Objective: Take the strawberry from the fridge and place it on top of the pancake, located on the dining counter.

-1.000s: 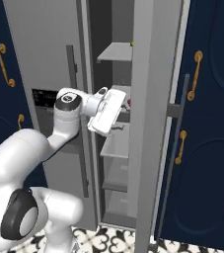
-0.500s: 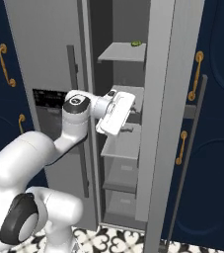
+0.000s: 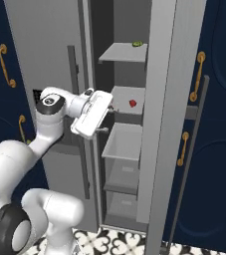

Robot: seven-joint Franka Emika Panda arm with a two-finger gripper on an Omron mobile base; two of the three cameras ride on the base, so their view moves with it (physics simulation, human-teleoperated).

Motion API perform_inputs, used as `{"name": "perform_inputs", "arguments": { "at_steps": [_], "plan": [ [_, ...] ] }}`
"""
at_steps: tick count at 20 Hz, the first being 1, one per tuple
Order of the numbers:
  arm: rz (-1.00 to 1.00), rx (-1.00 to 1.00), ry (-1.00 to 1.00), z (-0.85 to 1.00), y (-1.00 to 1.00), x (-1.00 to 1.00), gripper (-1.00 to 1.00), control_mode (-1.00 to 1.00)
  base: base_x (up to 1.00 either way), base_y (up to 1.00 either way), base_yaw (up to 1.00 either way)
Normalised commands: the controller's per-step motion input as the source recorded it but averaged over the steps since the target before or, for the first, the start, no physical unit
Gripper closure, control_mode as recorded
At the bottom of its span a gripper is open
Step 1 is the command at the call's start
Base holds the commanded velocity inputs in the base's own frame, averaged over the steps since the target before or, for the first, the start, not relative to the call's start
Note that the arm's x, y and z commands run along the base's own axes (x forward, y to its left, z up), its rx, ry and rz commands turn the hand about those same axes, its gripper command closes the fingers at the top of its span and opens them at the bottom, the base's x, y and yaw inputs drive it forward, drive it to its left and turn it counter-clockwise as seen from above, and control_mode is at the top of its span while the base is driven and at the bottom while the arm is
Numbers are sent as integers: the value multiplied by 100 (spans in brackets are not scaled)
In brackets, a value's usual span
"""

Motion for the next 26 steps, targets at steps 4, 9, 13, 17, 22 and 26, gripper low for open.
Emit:
{"name": "perform_inputs", "arguments": {
  "at_steps": [4,9,13,17,22,26],
  "plan": [
    [-7,59,-31,-51,98,-37,-100,-100,0,0,0],
    [-35,79,-44,-66,58,-22,-100,-100,0,0,0],
    [-53,70,-44,-58,28,-2,-100,-100,0,0,0],
    [-58,59,-48,-60,32,-5,-100,-100,0,0,0],
    [-52,32,-25,-15,26,-2,-100,-100,0,0,0],
    [-16,-10,0,20,14,-15,-100,-100,0,0,0]
  ]
}}
